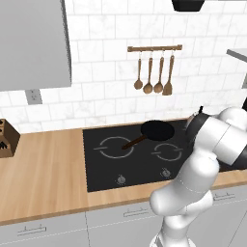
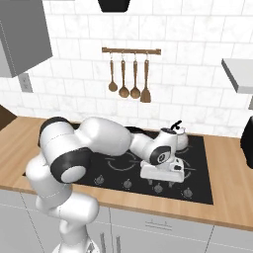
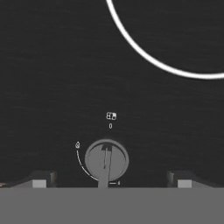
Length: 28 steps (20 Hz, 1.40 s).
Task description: Pick the kettle from the counter and place it on a stove burner. Then turn the burner on.
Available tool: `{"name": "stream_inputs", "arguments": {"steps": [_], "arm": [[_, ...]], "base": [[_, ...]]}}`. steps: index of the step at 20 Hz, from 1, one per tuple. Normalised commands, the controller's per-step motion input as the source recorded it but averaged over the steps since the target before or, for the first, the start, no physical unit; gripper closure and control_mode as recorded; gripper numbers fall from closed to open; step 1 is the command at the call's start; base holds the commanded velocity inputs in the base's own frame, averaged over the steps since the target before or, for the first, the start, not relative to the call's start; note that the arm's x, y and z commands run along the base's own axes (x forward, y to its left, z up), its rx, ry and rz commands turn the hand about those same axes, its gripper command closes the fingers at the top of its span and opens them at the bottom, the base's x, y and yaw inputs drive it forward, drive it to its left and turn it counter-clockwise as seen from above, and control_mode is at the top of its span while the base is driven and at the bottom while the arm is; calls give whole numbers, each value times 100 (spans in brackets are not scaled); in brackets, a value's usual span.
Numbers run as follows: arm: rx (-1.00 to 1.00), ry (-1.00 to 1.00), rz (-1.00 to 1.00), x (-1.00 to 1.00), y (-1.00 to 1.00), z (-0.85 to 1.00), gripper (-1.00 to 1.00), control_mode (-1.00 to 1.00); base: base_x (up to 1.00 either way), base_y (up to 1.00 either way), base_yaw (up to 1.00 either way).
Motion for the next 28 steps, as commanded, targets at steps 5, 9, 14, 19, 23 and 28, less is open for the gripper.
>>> {"name": "stream_inputs", "arguments": {"steps": [5,9,14,19,23,28], "arm": [[0,0,0,-5,1,-2,-100,-100],[0,-3,0,0,12,0,-100,-100],[0,-1,0,0,5,-6,-100,-100],[0,0,0,0,3,-23,-100,-100],[0,0,0,0,0,-18,-100,-100],[0,-2,0,0,0,-12,-100,-100]], "base": [[0,0,0],[0,0,0],[0,0,0],[0,0,0],[0,0,0],[0,0,0]]}}
